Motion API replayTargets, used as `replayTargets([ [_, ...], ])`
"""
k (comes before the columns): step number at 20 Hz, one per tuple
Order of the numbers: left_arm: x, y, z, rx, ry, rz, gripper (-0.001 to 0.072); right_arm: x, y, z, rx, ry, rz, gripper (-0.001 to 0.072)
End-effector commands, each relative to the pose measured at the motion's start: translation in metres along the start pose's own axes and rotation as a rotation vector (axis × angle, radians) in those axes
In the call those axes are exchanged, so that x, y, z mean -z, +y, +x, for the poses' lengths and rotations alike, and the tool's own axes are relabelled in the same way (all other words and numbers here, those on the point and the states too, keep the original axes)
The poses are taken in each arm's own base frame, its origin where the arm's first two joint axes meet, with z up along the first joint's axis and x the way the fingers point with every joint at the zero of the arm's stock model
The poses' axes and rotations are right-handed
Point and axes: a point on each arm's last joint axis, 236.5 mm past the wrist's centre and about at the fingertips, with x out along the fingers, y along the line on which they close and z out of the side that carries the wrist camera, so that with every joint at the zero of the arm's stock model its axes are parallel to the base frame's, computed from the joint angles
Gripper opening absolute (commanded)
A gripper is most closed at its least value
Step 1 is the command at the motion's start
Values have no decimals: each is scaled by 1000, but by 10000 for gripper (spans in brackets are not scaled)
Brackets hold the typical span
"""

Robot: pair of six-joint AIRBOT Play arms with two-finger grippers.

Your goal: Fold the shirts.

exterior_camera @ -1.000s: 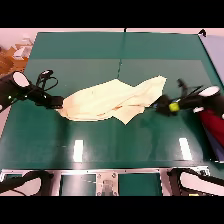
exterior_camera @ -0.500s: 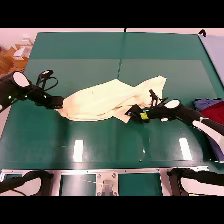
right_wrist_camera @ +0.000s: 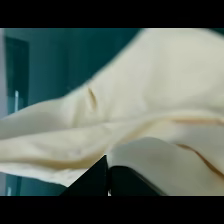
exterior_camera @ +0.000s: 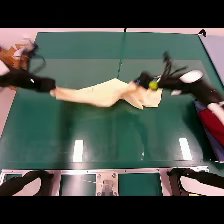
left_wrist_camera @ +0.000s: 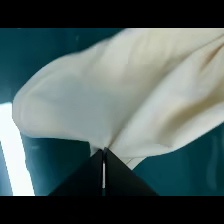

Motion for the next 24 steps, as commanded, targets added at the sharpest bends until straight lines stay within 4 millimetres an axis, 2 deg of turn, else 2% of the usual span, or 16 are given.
replayTargets([
  [1,-82,-64,-116,106,-347,80,18,-80,124,-113,-130,-261,-266,13],
  [2,-100,-93,-155,172,-444,129,18,-95,160,-149,-154,-344,-347,13],
  [4,-121,-143,-229,285,-601,225,18,-109,232,-227,-207,-516,-495,13],
  [6,-128,-173,-295,308,-734,314,18,-107,287,-295,-235,-664,-617,13],
  [8,-125,-198,-360,298,-872,407,18,-99,326,-350,-244,-789,-704,13],
  [9,-122,-207,-383,295,-926,438,18,-93,341,-369,-243,-836,-746,13],
  [11,-116,-219,-413,289,-999,474,18,-82,362,-397,-240,-906,-807,13],
  [13,-112,-221,-421,285,-1020,478,18,-78,368,-410,-228,-945,-825,13],
  [16,-121,-208,-408,249,-1004,450,18,-90,352,-401,-170,-937,-811,13],
  [17,-126,-200,-397,239,-987,430,18,-97,341,-392,-159,-918,-788,13],
  [19,-137,-180,-360,221,-926,370,18,-115,309,-364,-130,-854,-723,13],
  [21,-146,-156,-306,212,-823,313,18,-133,264,-324,-94,-757,-640,13],
  [23,-153,-132,-241,217,-697,258,18,-148,211,-271,-56,-647,-575,14],
  [24,-156,-118,-203,220,-625,228,18,-152,180,-238,-39,-580,-536,13],
])
